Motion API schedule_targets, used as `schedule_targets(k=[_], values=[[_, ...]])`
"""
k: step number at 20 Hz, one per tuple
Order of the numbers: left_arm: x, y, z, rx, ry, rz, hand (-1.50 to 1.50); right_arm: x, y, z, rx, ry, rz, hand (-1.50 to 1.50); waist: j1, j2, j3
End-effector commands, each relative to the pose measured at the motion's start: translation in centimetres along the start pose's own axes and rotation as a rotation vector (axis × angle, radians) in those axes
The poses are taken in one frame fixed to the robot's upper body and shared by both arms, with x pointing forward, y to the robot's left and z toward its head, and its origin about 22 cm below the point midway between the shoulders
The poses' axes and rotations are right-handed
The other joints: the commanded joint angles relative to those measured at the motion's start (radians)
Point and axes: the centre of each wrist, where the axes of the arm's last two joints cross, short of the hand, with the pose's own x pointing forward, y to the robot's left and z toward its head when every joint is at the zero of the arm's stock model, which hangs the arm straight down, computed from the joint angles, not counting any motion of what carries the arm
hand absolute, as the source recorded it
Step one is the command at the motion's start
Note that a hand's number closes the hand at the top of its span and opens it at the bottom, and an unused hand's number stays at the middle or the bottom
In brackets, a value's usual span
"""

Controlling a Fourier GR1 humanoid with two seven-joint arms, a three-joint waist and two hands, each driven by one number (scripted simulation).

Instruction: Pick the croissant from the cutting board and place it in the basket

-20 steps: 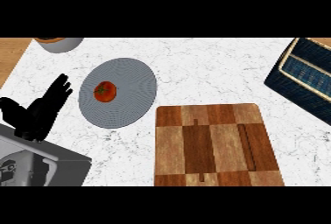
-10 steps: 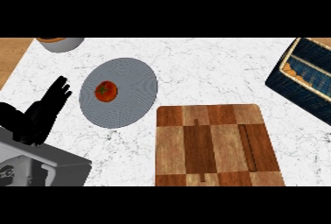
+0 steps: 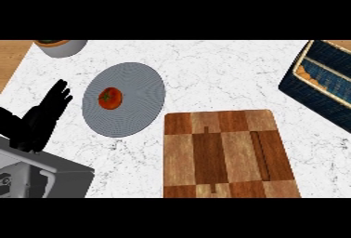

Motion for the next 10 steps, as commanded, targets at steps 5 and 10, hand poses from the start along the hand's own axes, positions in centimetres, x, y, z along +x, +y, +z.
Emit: schedule_targets(k=[5, 10], values=[[0.4, 1.0, 1.2, 0.099, 0.081, -0.037, 0.00, -2.7, -9.2, -4.0, -0.124, 0.104, -0.183, -1.50, -0.018, -0.010, 0.001], [-0.1, 2.1, 1.0, 0.113, 0.096, -0.018, 0.00, -6.4, -15.3, -3.6, 0.007, 0.109, -0.174, -1.50, -0.042, -0.012, 0.001]])
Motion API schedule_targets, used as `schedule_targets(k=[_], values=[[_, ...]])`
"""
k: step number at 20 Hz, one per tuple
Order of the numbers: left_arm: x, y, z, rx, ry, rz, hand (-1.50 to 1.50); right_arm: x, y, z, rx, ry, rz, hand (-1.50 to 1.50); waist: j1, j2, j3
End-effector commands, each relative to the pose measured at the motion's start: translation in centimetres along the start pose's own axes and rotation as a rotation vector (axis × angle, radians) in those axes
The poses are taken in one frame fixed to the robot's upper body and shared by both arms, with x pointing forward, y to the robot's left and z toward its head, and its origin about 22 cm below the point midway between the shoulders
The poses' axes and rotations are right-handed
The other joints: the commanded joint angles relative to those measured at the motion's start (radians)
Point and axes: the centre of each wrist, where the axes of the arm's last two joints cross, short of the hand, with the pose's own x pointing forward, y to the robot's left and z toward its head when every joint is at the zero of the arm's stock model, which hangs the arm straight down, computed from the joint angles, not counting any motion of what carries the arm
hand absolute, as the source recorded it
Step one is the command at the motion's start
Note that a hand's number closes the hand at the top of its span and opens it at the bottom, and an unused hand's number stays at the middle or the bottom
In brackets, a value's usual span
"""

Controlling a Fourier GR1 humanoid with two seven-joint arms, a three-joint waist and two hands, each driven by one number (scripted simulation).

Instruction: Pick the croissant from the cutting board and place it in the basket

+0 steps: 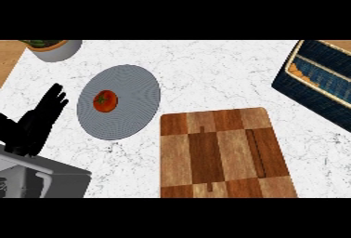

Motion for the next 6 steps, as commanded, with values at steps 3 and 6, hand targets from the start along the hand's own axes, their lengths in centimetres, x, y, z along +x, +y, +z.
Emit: schedule_targets(k=[3, 6], values=[[-0.3, 0.6, 0.4, 0.089, 0.083, -0.038, 0.00, -1.7, -8.1, 0.0, 0.120, 0.029, 0.062, -1.50, -0.011, -0.001, 0.000], [-0.2, -0.5, 0.1, 0.100, 0.069, -0.021, 0.00, -2.9, -13.0, -0.4, 0.168, -0.011, 0.045, -1.50, -0.025, -0.003, 0.001]])
